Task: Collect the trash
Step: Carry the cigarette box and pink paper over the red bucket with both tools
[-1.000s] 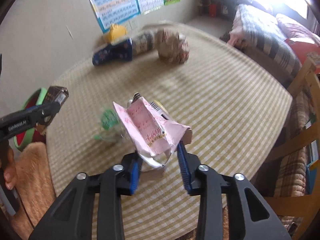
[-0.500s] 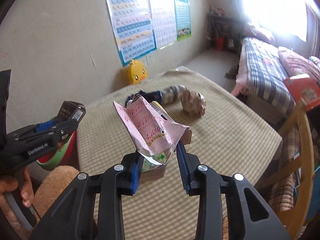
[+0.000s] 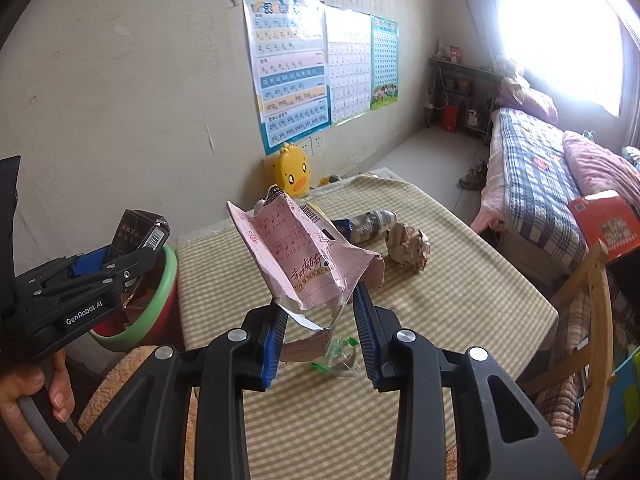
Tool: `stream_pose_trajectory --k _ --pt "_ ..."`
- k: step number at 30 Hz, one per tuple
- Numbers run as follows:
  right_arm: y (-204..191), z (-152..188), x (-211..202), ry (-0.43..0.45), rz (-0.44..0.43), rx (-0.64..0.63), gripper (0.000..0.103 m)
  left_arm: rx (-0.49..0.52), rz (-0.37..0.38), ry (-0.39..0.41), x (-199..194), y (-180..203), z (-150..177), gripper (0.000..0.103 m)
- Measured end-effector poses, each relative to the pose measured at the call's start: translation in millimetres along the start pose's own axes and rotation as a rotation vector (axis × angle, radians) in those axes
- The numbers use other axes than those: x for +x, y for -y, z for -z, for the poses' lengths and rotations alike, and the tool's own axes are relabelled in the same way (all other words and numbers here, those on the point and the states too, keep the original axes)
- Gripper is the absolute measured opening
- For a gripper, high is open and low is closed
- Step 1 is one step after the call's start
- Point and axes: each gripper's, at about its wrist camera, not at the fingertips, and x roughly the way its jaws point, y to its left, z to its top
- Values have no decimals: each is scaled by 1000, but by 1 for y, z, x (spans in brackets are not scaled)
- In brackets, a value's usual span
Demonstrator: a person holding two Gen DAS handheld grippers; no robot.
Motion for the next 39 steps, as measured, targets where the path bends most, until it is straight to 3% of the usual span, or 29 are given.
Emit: stream_pose_trajectory --k 20,39 --pt "-40 -5 -3 5 -26 -80 32 -48 -48 48 -21 -36 3 48" --pt "-84 -3 16 -46 -90 -122 32 -107 -122 38 -24 -79 8 49"
